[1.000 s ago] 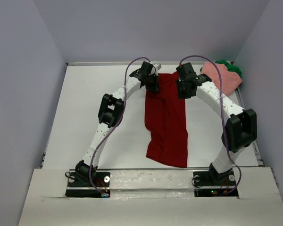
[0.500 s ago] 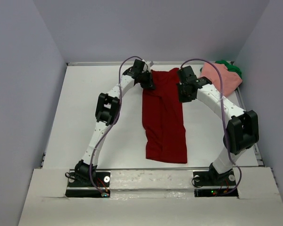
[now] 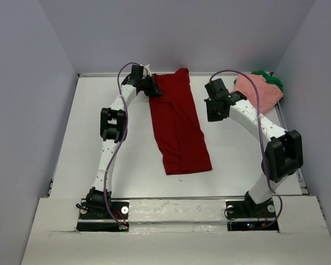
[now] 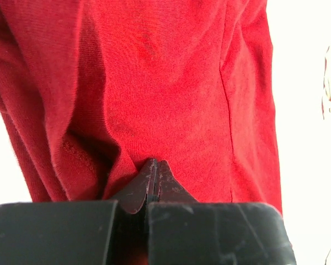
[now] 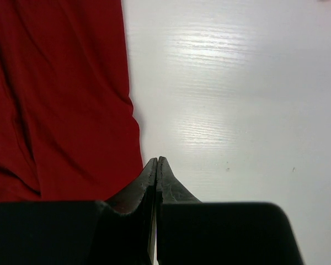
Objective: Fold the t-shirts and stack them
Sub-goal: Fold the tshirt
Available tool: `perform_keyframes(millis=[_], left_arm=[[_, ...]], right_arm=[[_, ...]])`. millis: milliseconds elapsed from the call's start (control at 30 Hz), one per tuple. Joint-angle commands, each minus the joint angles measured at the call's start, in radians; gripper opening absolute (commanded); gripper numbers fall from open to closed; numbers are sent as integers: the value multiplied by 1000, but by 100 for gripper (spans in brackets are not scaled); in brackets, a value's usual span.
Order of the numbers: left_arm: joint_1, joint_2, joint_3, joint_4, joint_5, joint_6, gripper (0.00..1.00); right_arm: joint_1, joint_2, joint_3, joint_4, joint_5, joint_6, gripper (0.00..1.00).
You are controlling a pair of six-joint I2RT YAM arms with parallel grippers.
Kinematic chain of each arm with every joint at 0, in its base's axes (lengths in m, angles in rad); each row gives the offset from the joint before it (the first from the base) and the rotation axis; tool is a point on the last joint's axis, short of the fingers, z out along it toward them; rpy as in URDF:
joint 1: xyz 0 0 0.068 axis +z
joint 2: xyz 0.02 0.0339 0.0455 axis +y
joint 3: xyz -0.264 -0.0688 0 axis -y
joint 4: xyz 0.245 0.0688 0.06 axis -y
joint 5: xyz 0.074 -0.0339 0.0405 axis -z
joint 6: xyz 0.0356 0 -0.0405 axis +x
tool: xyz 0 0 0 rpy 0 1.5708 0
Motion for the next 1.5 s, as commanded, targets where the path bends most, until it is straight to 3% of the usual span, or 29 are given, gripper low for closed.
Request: perform_keyframes(millis=[0, 67, 133, 233, 333, 533, 600, 700, 733, 833, 1033, 1467], left_arm=[[-16, -49, -1, 32, 55, 23, 0], [-30, -112, -33, 37, 26, 42, 1], [-42, -181, -65, 33, 8, 70, 9], [-71, -264, -79, 18, -26, 93, 33], [-110, -345, -72, -23, -90, 134, 50], [-206, -493, -78, -117, -285, 202, 57], [-242, -562, -122, -149, -395, 188, 56], [-265, -661, -258, -178, -511, 93, 41], [-280, -715, -304, -183, -543, 64, 23], [-324, -828, -485, -171, -590, 15, 1], [-450, -1089, -801, -91, -735, -26, 0], [-546, -1372, -1134, -92, -834, -99, 0]], right_arm=[[16, -19, -15, 24, -12, 3, 0], [16, -22, -40, 36, -27, 8, 0], [25, -22, -55, 56, -42, 7, 0], [34, -9, -72, 78, -58, 10, 0], [34, 9, -72, 88, -68, 3, 0], [53, 24, -94, 120, -100, 2, 0], [53, 26, -115, 131, -122, 7, 0], [71, 12, -169, 153, -137, 25, 0], [82, 5, -190, 159, -130, 34, 0], [93, -18, -258, 193, -148, 48, 0], [93, -22, -319, 229, -150, 49, 0], [125, 69, -384, 305, -197, 99, 0]])
